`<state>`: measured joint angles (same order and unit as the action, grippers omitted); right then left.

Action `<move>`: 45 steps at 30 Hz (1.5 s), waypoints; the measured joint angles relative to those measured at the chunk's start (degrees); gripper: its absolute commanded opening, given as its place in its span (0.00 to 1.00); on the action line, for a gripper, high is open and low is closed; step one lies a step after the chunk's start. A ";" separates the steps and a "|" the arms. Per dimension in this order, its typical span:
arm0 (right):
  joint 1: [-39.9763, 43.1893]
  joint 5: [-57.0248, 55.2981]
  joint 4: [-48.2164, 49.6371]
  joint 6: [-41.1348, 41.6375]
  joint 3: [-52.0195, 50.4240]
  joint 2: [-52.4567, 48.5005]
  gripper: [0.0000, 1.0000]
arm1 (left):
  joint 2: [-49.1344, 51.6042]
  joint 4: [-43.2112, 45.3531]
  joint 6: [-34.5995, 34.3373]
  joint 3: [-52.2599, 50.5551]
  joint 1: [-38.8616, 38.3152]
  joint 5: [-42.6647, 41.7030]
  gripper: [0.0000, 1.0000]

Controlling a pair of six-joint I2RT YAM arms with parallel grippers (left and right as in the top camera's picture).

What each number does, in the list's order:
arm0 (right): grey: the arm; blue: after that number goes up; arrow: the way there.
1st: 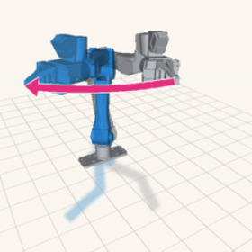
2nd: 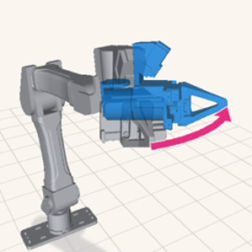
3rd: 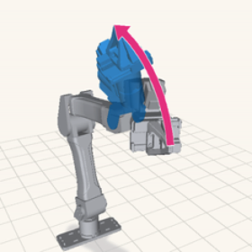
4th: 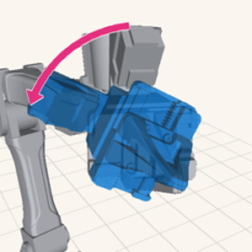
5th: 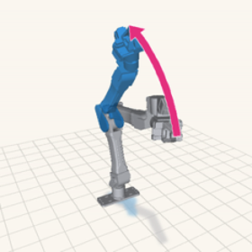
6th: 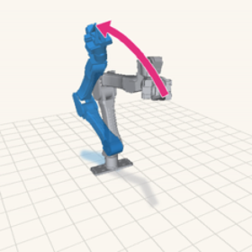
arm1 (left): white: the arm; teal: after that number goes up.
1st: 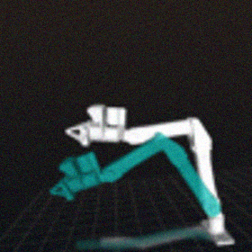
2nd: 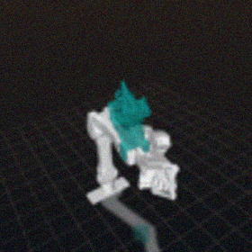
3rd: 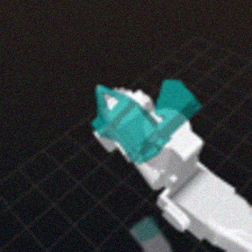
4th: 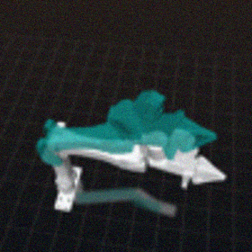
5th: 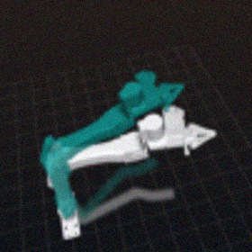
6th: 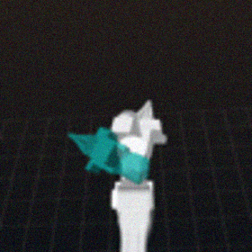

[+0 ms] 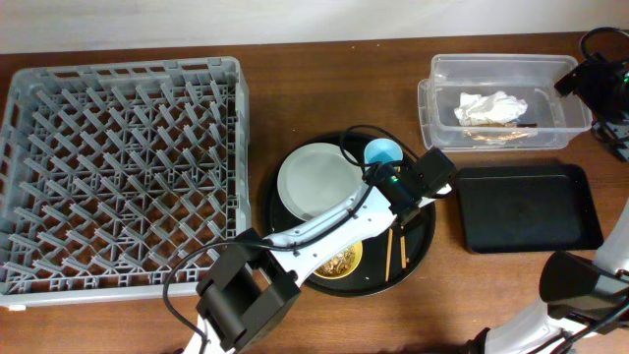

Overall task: Sort waste into correct bins and load items into the dishwasher rack
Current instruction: 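Reach the left gripper over the tray and grasp the pink cup, then carry the pink cup left and place it upside down in the rack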

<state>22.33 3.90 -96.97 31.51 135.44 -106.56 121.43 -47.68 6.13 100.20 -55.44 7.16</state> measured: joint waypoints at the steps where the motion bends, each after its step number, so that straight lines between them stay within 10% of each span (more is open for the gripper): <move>1: 0.00 -0.02 -0.02 0.00 0.00 0.00 0.99 | 0.00 -0.02 -0.04 0.00 0.00 0.02 0.10; 37: 0.00 0.00 0.00 -0.04 0.00 0.00 0.99 | -0.46 -19.98 -5.92 20.57 0.72 -8.55 0.01; 45: 0.00 -0.02 0.02 0.00 0.00 0.00 0.99 | -9.92 -24.85 -14.08 28.96 26.53 -11.87 0.00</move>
<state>22.33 3.88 -96.95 31.51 135.44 -106.56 111.50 -72.53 -7.94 129.16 -28.91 -4.71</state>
